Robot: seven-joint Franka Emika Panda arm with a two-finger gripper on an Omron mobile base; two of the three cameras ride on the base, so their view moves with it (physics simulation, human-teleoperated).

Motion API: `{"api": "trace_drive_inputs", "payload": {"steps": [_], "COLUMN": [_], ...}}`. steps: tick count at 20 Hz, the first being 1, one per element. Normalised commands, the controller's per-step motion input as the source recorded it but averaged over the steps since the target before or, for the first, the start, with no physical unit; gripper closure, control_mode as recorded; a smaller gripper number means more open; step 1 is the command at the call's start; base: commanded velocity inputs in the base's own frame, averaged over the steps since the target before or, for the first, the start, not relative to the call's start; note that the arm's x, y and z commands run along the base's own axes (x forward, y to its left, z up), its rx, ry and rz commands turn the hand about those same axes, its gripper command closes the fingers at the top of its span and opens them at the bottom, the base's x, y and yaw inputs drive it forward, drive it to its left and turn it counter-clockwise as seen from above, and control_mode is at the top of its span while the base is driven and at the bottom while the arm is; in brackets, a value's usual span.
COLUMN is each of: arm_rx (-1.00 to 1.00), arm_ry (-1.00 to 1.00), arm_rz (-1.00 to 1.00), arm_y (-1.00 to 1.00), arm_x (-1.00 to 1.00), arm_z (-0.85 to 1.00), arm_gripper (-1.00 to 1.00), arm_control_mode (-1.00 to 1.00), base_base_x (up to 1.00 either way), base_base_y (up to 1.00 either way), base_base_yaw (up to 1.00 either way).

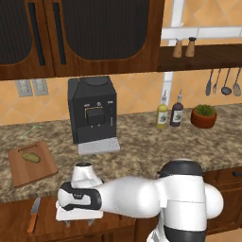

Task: Place the appropriate cutting tool for cutting the potato skin on the cutting board.

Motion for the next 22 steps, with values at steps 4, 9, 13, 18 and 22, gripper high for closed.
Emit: {"api": "trace_drive_inputs", "payload": {"steps": [4,9,13,18,22], "arm_rx": [0.00,0.00,0.00,0.01,-0.03], "arm_ry": [0.00,0.03,0.12,0.04,-0.14], "arm_rz": [0.00,0.00,0.00,-0.04,-0.09], "arm_y": [0.00,0.00,0.00,0.14,0.44], "arm_x": [-0.72,-0.80,-0.79,-0.29,0.61], "arm_z": [-0.04,0.00,0.00,0.04,0.13], "arm_gripper": [-1.00,-1.00,-1.00,-1.00,-1.00], "arm_control_mode": [-1.00,-1.00,-1.00,-1.00,-1.00], "base_base_x": [0.00,0.00,0.00,0.00,0.00], "base_base_y": [0.00,0.00,0.00,0.00,0.00], "base_base_yaw": [0.00,0.00,0.00,0.00,0.00]}}
